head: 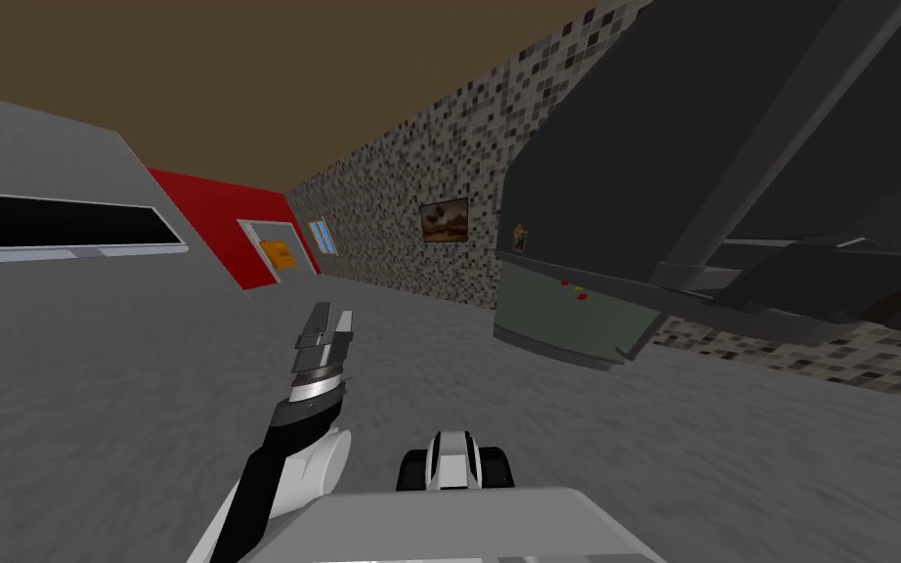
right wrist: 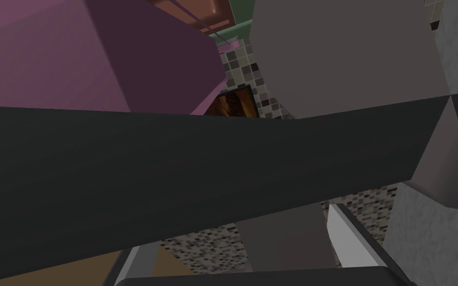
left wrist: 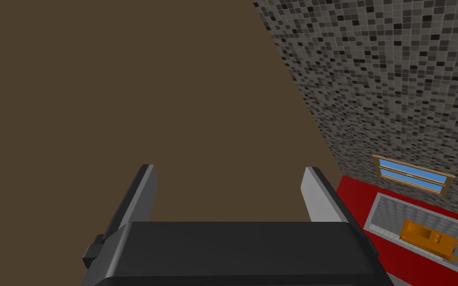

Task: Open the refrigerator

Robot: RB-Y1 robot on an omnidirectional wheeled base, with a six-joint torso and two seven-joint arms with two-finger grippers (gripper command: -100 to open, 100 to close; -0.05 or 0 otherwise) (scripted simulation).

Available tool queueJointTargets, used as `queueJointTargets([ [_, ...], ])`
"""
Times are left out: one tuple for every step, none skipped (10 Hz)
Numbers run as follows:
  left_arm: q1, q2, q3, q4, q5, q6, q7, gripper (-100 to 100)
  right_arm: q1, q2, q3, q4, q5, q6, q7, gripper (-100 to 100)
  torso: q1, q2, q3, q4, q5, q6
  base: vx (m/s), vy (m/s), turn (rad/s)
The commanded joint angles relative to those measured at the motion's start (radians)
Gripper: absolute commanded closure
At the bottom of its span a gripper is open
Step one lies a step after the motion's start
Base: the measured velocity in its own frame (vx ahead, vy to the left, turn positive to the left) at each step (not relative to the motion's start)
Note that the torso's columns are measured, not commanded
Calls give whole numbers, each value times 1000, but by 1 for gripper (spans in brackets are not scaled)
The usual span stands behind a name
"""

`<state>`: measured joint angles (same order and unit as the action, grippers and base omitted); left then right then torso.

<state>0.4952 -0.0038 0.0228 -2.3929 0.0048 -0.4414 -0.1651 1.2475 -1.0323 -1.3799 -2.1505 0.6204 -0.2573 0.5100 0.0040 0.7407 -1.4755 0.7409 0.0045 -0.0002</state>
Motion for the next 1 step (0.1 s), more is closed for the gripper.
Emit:
queueJointTargets([
  [0,0,0,0,0,0,0,0,1,0,2,0,0,-1,0,0,-1,0,0,0,-1,0,0,0,0],
])
